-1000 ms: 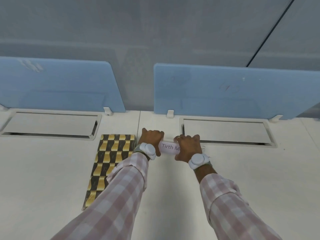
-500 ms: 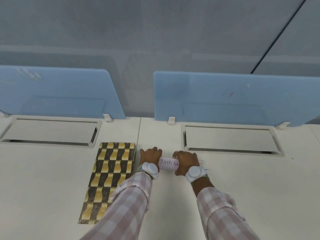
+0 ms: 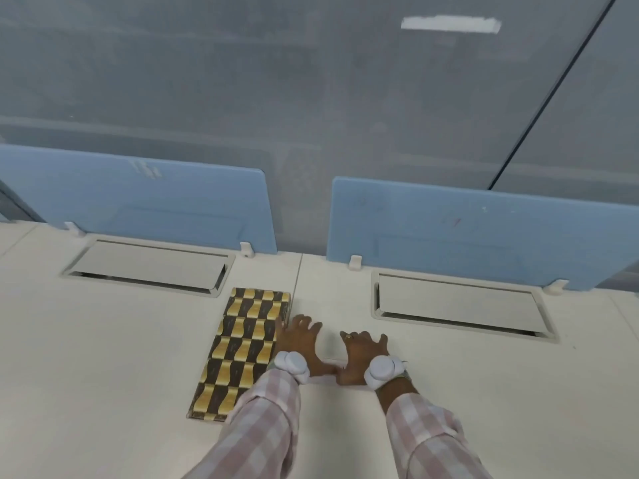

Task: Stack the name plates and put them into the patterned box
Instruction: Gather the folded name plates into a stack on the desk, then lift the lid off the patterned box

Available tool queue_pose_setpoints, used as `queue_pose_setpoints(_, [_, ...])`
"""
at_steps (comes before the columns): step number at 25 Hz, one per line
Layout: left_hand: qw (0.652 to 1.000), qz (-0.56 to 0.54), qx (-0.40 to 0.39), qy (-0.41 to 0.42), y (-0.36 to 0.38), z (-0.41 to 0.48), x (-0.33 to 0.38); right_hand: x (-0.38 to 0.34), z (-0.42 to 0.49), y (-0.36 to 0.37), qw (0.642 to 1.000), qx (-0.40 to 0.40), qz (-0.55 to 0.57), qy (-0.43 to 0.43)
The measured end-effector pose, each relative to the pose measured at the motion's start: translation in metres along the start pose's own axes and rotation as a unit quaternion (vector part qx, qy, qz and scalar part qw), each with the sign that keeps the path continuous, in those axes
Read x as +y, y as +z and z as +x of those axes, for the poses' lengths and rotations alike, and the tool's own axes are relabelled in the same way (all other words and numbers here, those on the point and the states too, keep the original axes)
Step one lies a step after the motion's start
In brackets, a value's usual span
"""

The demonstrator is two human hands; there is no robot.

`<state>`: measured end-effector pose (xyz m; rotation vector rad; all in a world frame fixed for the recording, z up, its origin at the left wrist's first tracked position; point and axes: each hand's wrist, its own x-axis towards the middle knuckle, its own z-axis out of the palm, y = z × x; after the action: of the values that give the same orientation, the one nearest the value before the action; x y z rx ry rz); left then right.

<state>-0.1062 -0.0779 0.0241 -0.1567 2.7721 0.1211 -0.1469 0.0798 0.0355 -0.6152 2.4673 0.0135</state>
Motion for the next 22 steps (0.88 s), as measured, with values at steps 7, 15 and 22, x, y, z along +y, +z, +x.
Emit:
queue_pose_setpoints(7, [0.959, -0.111, 0.052, -0.255, -0.013, -0.022, -0.099, -0.112, 0.009, -0.023, 0.932, 0.061, 0.356, 0.028])
queue_pose_setpoints(15, [0.877, -0.359, -0.055, -0.315, 0.038, -0.04, -0.176, -0.185, 0.045, -0.009, 0.911, 0.001, 0.394, 0.121])
queue_pose_setpoints(22, [0.809, -0.479, -0.108, -0.324, 0.037, -0.038, -0.193, -0.188, 0.063, 0.001, 0.837, -0.004, 0.49, 0.243])
